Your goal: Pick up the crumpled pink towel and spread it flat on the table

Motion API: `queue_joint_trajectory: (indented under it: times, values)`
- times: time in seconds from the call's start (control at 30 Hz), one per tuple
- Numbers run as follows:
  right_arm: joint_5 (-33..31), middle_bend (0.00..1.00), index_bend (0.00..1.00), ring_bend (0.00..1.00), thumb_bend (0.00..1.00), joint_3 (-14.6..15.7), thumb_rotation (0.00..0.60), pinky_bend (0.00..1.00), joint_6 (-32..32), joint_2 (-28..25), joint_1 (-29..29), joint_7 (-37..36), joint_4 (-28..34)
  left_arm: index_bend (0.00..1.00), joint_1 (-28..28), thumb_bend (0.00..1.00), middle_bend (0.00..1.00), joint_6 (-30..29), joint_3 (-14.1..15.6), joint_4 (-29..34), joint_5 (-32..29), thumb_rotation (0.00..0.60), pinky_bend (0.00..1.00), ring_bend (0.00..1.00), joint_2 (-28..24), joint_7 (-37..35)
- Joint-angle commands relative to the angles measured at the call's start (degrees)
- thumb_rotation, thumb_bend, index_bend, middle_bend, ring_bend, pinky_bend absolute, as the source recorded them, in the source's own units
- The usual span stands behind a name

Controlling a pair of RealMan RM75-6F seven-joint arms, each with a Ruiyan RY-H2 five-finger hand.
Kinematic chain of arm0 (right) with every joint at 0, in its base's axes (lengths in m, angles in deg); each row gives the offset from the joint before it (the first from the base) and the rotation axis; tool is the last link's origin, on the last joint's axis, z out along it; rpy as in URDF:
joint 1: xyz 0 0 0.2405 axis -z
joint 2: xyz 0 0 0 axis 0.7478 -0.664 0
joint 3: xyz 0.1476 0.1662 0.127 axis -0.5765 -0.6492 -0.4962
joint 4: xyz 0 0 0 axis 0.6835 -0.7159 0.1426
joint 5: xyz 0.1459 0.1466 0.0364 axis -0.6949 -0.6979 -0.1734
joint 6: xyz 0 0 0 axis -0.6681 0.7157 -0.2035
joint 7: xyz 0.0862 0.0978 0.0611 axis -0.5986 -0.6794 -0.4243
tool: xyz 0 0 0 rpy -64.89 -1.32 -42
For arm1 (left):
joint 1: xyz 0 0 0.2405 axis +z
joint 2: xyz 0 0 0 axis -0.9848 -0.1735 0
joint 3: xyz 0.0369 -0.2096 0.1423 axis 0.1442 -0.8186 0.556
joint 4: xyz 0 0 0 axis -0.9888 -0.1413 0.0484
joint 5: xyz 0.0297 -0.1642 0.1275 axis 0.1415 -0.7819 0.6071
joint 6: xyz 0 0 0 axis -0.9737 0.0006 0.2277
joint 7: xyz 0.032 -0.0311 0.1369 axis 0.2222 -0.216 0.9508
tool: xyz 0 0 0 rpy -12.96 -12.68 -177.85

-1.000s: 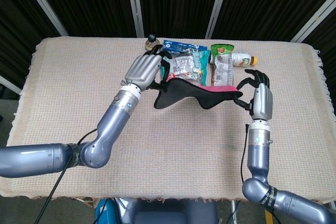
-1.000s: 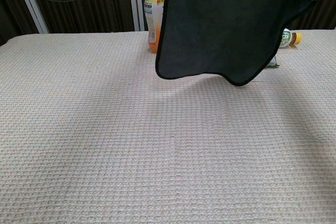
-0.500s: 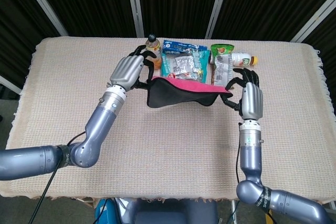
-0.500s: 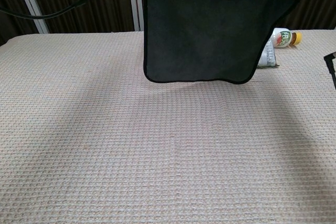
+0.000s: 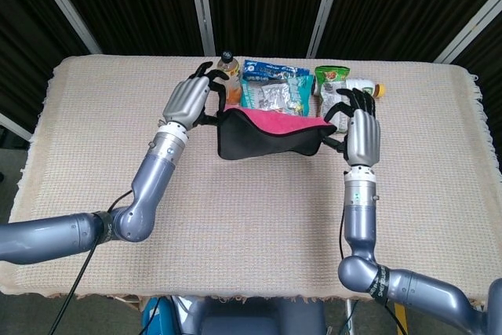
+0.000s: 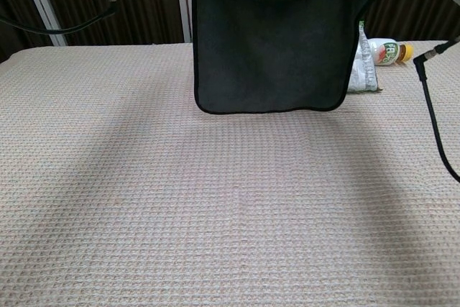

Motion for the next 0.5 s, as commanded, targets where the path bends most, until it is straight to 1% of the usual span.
queue_joint_trajectory:
  times: [0.03,0.2,0.37,0.47,0.5]
  values:
    - [0.52,0.25,0.81,0.12,0.88,0.48,0.600,0.03,0.38,-0.20,0.06,0.11,-0.08,0.70,-0.05,0.40,0.22,0.06,-0.31,-1.02,1.48,0.600,0.16,0.04,1.34,-1.04]
    - [1.78,0.25,0.81,0.12,0.88,2.22,0.600,0.03,1.31,-0.97,1.34,-0.42,1.08,0.70,1.53,0.40,0.22,-0.23,0.23,0.23,3.54,0.600,0.16,0.04,1.73,-2.59]
    - [4.06,0.25,0.81,0.12,0.88,5.90,0.600,0.03,2.67,-2.01,3.98,-1.18,3.88,0.70,4.62,0.40,0.22,-1.05,1.18,4.11,5.60,0.600,0.16,0.04,1.17,-5.04]
    - [6.52,0.25,0.81,0.12,0.88,9.11,0.600,0.03,3.78,-2.47,6.02,-1.95,5.58,0.70,7.03,0.40,0.22,-1.91,2.87,7.26,7.87,0.600,0.16,0.04,0.75,-6.14]
    - [6.92,0.25,0.81,0.12,0.88,9.76,0.600,0.03,4.01,-2.46,6.45,-2.16,5.88,0.70,7.54,0.40,0.22,-2.13,3.31,7.91,8.43,0.600,0.16,0.04,0.68,-6.29]
